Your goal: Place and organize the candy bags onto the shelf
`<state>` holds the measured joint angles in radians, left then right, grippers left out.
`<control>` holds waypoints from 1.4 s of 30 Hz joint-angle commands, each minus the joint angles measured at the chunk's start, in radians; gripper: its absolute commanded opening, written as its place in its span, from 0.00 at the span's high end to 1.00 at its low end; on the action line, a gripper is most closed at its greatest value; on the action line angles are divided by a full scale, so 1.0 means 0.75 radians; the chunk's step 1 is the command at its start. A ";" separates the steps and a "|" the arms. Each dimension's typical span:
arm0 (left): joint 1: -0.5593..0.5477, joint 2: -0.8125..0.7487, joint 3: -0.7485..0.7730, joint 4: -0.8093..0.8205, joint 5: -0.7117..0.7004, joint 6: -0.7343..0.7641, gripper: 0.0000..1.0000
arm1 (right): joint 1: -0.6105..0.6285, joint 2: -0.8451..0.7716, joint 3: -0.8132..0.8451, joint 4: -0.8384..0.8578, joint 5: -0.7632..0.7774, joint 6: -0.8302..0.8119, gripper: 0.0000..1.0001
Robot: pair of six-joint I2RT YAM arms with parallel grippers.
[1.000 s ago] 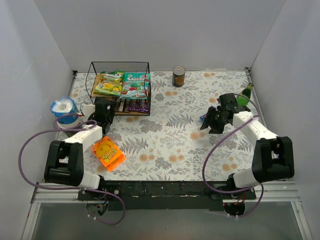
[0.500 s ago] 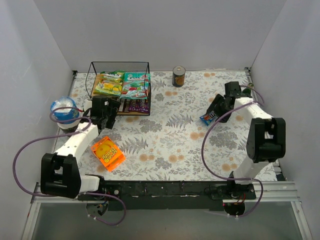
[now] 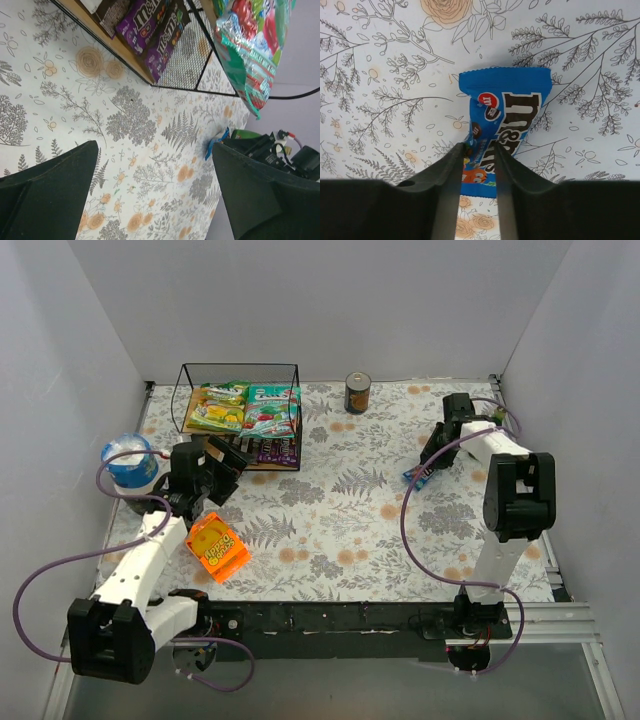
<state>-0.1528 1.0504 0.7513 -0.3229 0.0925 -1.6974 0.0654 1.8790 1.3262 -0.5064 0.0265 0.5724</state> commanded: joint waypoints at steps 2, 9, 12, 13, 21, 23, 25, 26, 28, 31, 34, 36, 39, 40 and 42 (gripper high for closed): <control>-0.005 0.007 -0.010 0.054 0.175 0.068 0.02 | -0.001 0.045 0.042 0.053 0.022 -0.088 0.70; -0.009 0.064 -0.034 0.142 0.335 0.113 0.02 | 0.005 0.056 -0.068 0.092 -0.129 -0.119 0.90; -0.039 0.092 -0.045 0.163 0.359 0.128 0.02 | 0.048 0.000 -0.175 0.098 -0.203 -0.070 0.91; -0.054 0.099 -0.049 0.165 0.351 0.130 0.02 | 0.098 -0.020 -0.205 0.102 -0.211 -0.052 0.91; -0.191 0.193 -0.094 0.236 0.331 0.069 0.02 | 0.495 -0.265 -0.394 0.111 -0.217 0.394 0.86; -0.203 0.217 -0.096 0.238 0.341 0.065 0.02 | 0.581 -0.282 -0.327 0.072 -0.163 0.429 0.81; -0.214 0.254 -0.108 0.240 0.355 0.050 0.02 | 0.622 -0.286 -0.213 0.006 -0.117 0.448 0.68; -0.222 0.264 -0.120 0.246 0.363 0.038 0.02 | 0.625 -0.294 -0.185 -0.002 -0.097 0.446 0.59; -0.250 0.289 -0.128 0.253 0.374 0.026 0.02 | 0.625 -0.302 -0.106 -0.004 -0.091 0.413 0.50; -0.303 0.315 -0.135 0.263 0.370 0.011 0.02 | 0.625 -0.309 -0.032 -0.043 -0.062 0.350 0.48; -0.361 0.356 -0.135 0.279 0.374 -0.013 0.05 | 0.623 -0.321 -0.007 -0.049 -0.041 0.229 0.51; -0.410 0.377 -0.128 0.306 0.372 -0.019 0.14 | 0.620 -0.315 -0.040 -0.008 -0.099 0.076 0.54; -0.477 0.428 -0.120 0.361 0.382 -0.019 0.21 | 0.620 -0.278 -0.087 -0.043 -0.093 -0.092 0.57; -0.494 0.442 -0.120 0.379 0.396 -0.011 0.23 | 0.618 -0.258 -0.099 -0.047 -0.101 -0.127 0.57; -0.545 0.491 -0.116 0.416 0.398 -0.009 0.24 | 0.618 -0.245 -0.138 -0.039 -0.115 -0.196 0.57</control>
<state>-0.5068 1.3834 0.6506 -0.0814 0.3645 -1.7077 0.5312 1.6650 1.2675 -0.5072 -0.0471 0.5919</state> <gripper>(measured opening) 0.771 0.434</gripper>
